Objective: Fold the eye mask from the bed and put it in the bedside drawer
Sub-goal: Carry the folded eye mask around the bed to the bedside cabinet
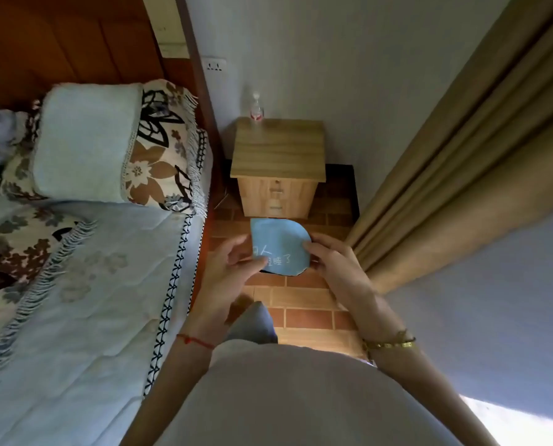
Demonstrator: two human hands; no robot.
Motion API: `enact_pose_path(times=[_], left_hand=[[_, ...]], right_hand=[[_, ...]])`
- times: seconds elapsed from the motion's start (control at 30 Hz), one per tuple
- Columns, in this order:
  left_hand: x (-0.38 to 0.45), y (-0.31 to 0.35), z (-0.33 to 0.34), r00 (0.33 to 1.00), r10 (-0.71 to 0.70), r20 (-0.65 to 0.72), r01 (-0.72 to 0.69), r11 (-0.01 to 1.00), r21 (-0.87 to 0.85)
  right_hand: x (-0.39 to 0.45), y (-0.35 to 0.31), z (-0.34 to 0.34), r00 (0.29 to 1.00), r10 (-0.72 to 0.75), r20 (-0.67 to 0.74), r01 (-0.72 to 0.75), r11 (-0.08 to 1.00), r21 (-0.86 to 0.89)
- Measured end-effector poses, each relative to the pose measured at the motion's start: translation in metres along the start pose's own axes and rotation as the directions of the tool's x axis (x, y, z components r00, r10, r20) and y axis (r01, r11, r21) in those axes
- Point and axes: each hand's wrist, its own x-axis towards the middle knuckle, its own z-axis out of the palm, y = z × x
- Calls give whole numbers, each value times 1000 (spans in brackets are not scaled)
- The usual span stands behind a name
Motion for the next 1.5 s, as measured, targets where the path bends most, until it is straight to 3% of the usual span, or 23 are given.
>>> enact_pose_path(times=[0.57, 0.8, 1.2, 1.5], left_hand=[[250, 101, 18, 989, -66, 130, 61, 997, 43], [321, 104, 24, 981, -96, 167, 79, 992, 101], [419, -43, 42, 982, -148, 120, 140, 987, 72], [522, -180, 42, 981, -145, 126, 140, 989, 49]], right_hand=[[223, -109, 43, 995, 41, -95, -41, 999, 5], [288, -113, 46, 988, 85, -127, -78, 996, 52], [407, 31, 13, 974, 156, -163, -144, 986, 80], [517, 159, -6, 981, 106, -160, -88, 990, 114]])
